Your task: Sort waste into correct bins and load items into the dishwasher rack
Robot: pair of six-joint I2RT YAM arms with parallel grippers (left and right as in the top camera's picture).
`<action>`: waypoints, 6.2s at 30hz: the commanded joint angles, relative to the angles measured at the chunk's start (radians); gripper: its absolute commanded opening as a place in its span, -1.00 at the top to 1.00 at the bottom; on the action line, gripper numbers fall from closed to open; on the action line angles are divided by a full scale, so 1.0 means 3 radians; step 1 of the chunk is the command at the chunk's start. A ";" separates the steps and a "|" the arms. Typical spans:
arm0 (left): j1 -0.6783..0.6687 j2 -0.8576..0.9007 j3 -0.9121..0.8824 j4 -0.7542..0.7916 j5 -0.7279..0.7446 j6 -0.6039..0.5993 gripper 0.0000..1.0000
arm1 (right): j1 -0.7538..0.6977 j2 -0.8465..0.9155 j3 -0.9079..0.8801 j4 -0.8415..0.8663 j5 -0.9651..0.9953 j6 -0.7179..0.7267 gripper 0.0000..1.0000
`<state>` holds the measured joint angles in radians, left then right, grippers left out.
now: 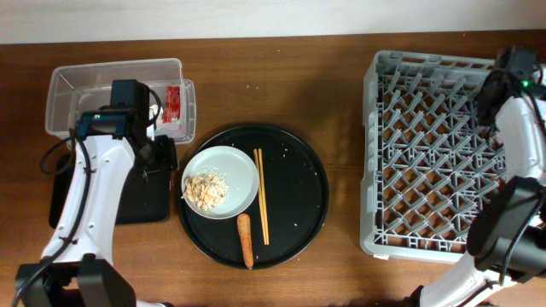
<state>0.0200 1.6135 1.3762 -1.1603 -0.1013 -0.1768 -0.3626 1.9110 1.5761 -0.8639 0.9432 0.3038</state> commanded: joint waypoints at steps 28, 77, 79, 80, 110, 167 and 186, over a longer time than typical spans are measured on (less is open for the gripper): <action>0.0008 -0.0069 0.0009 -0.0001 0.0037 -0.0032 -0.46 | 0.0366 0.0033 -0.0389 0.0296 0.0516 0.0052 0.91; 0.0008 -0.0069 0.0009 -0.0003 0.0125 -0.0031 -0.98 | 0.1428 -0.1514 -0.0395 -0.1352 -0.3497 -0.0388 -0.85; 0.0008 -0.0069 0.0009 -0.0005 0.0126 -0.0032 -0.98 | 0.1952 -0.1414 -0.0395 -0.1334 -0.3494 -0.0354 -0.85; 0.0008 -0.0069 0.0009 -0.0015 0.0126 -0.0032 -0.98 | 0.2252 -0.1310 -0.0395 -0.1294 -0.3489 -0.0285 -0.86; 0.0009 -0.0069 0.0009 -0.0076 0.0125 -0.0031 -0.98 | 0.3786 0.0373 -0.0694 -0.0121 -0.3104 0.1138 -0.75; 0.0003 -0.0069 0.0009 -0.0102 0.0126 -0.0032 -0.98 | 0.1741 -0.1203 -0.0838 -0.1010 -0.3065 0.0132 0.92; 0.0003 -0.0069 0.0009 -0.0099 0.0126 -0.0032 -0.98 | 0.1509 -0.1019 -0.1170 -0.0654 -0.3016 -0.0067 0.33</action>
<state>0.0200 1.6135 1.3762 -1.1892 -0.0704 -0.1837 0.0902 1.6615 1.1763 -1.0206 0.0399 0.2848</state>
